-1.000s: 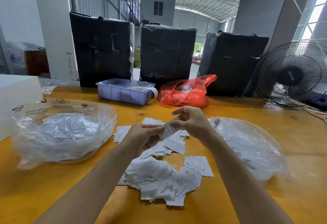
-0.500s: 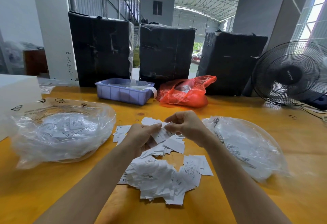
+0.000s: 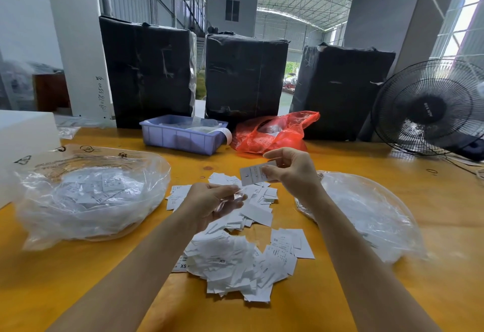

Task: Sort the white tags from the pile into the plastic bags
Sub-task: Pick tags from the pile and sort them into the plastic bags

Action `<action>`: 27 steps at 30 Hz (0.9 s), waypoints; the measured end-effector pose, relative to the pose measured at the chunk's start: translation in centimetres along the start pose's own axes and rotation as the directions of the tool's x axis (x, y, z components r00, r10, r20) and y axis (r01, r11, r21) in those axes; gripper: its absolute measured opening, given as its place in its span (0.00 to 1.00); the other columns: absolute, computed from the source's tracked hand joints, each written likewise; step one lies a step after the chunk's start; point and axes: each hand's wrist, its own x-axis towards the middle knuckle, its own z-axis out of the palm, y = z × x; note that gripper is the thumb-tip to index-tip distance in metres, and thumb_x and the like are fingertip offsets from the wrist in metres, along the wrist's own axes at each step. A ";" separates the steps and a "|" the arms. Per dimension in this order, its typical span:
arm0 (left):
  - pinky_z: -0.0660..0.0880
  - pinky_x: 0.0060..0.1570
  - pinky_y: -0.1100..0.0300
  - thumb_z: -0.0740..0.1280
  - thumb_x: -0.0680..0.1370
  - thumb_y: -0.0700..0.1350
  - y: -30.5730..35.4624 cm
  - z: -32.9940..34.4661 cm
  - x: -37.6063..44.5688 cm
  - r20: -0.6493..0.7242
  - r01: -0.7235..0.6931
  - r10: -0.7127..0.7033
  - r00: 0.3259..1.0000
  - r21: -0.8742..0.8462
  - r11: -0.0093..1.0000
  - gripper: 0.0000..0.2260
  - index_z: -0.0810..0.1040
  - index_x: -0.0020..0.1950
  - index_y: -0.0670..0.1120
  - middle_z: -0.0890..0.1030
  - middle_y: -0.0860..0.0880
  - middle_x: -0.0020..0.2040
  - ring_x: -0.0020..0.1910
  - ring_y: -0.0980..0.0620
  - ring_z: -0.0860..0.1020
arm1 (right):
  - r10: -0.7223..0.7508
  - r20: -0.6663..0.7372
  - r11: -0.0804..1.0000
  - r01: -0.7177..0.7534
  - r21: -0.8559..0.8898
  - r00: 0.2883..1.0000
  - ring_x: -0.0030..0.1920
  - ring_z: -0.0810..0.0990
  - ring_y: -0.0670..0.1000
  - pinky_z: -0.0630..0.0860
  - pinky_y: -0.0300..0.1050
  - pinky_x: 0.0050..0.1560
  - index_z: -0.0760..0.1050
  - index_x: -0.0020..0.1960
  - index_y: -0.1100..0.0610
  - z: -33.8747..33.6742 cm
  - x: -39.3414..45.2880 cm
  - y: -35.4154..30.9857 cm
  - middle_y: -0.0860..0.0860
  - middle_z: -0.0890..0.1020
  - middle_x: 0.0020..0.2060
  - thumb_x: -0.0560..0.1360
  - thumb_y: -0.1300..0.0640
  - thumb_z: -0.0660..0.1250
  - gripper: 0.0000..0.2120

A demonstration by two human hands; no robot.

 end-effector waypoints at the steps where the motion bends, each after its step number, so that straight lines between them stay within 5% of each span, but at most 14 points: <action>1: 0.76 0.26 0.66 0.68 0.75 0.34 0.0 0.0 -0.1 0.008 0.002 -0.002 1.000 0.012 1.000 0.04 0.78 0.44 0.32 0.83 0.40 0.34 0.30 0.49 0.83 | -0.010 0.003 1.000 0.010 -0.015 1.000 0.46 0.83 0.54 0.82 0.42 0.41 0.76 0.50 0.62 0.1 0.0 0.0 0.60 0.81 0.44 0.72 0.66 0.71 0.08; 9: 0.77 0.27 0.67 0.69 0.75 0.38 0.2 0.0 -0.2 0.018 0.011 -0.012 1.000 0.067 0.998 0.06 0.79 0.46 0.35 0.84 0.40 0.38 0.31 0.50 0.82 | -0.079 -0.023 0.989 0.075 -0.127 0.997 0.48 0.82 0.54 0.83 0.47 0.43 0.77 0.50 0.62 0.3 0.1 0.4 0.59 0.81 0.45 0.72 0.64 0.71 0.07; 23: 0.76 0.25 0.66 0.69 0.75 0.36 0.2 0.3 -0.4 0.013 0.006 -0.007 1.000 0.064 0.998 0.04 0.80 0.42 0.36 0.84 0.41 0.36 0.29 0.50 0.82 | -0.202 -0.042 0.964 0.191 -0.183 0.978 0.50 0.80 0.52 0.81 0.36 0.42 0.78 0.48 0.63 0.8 -0.1 0.3 0.53 0.81 0.44 0.73 0.65 0.70 0.04; 27: 0.78 0.33 0.64 0.68 0.76 0.39 0.1 0.1 -0.2 0.031 0.004 -0.006 1.000 0.088 0.996 0.06 0.81 0.45 0.36 0.85 0.41 0.39 0.30 0.50 0.82 | -0.228 -0.046 0.959 0.216 -0.181 0.973 0.49 0.80 0.51 0.81 0.37 0.43 0.78 0.47 0.62 0.8 -0.1 0.2 0.50 0.80 0.42 0.73 0.66 0.69 0.03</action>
